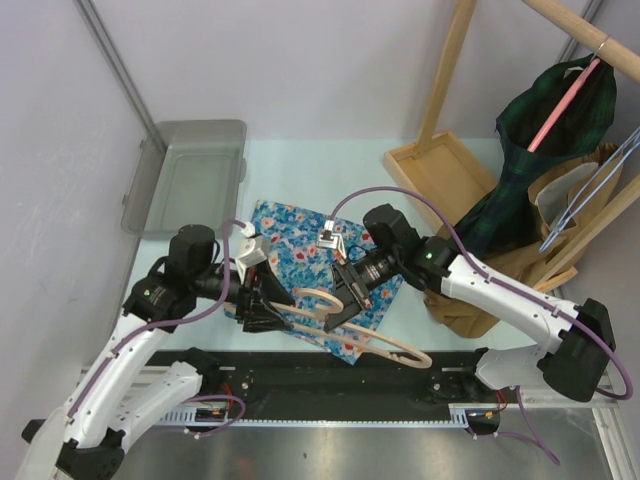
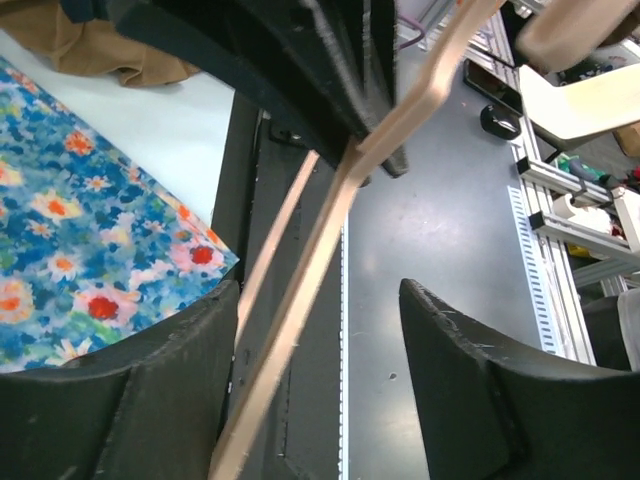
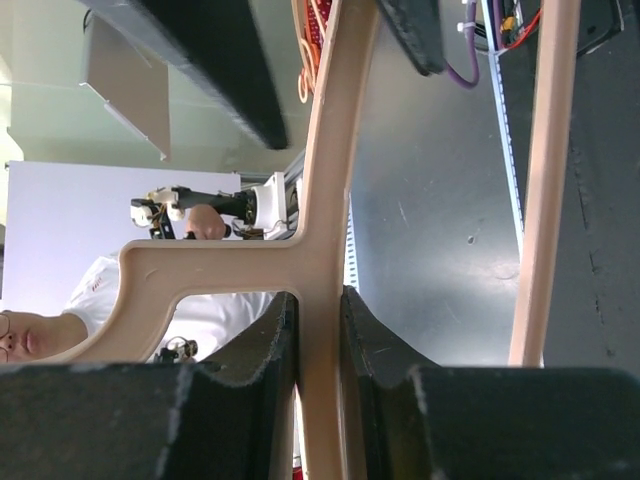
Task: Place the skirt on the hanger
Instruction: Pass the hanger from the right arm to the left
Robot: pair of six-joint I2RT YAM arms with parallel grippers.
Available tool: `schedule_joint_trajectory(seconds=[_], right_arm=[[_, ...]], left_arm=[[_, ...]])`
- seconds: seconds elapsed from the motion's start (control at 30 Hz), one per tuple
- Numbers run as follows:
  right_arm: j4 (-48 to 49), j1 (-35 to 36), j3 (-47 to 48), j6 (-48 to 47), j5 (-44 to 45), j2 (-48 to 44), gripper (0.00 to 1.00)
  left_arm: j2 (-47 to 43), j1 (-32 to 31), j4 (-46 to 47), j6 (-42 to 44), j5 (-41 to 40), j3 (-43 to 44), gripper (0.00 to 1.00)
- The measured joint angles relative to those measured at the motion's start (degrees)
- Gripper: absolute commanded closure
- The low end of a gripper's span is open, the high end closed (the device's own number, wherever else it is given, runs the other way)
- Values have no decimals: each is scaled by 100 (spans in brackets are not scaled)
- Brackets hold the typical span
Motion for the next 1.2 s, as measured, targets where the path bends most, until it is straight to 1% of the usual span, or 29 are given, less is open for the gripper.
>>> schedule_joint_trajectory(seconds=[0.1,0.13,0.17,0.2,0.27,0.3,0.4,0.43,0.5,0.53,0.57,0.6,0.63,0.7,0.77,0.93,1.07,1.2], right_arm=[[31,0,35,63,-24,0,100],[66,0,37,92,-31,0,100],[96,0,37,111,-33,0,100],[138,2,37,144,-42,0,100],[181,4,39,234,-42,0,100],[181,2,39,221,-52,0,100],[280,-103,39,254,-120,13,100],[323,-114,48,258,-125,13,98],[417,-125,72,260,-120,13,87],[439,-136,79,260,-114,11,71],[466,-149,81,256,-85,11,63],[476,-157,85,247,-31,7,56],[476,-160,87,251,103,0,46],[511,-151,92,245,345,-7,38],[509,-149,92,142,627,-52,36],[470,-114,92,-149,1231,-313,36],[409,-120,70,-361,1899,-610,35],[553,-411,-46,-422,2435,-1145,30]], left_arm=[[46,-52,0,2,-155,0,46],[72,-68,4,-2,-212,0,54],[87,-81,17,-15,-273,0,59],[101,-92,33,-37,-315,0,73],[105,-109,96,-81,-387,0,88],[98,-129,59,-85,-271,2,100],[-11,-210,70,-94,-190,17,100],[-63,-210,72,-94,-234,33,100],[-114,-210,76,-101,-291,66,100],[-129,-210,87,-101,-317,76,100],[-149,-210,101,-103,-352,81,100],[-166,-210,101,-107,-398,83,100],[-181,-210,105,-116,-433,83,100],[-188,-210,164,-120,-549,85,100],[-186,-203,240,-127,-592,85,100],[-214,-203,374,-168,-634,114,100],[-267,-203,507,-280,-684,114,100],[-334,-203,682,-428,-706,116,100]])
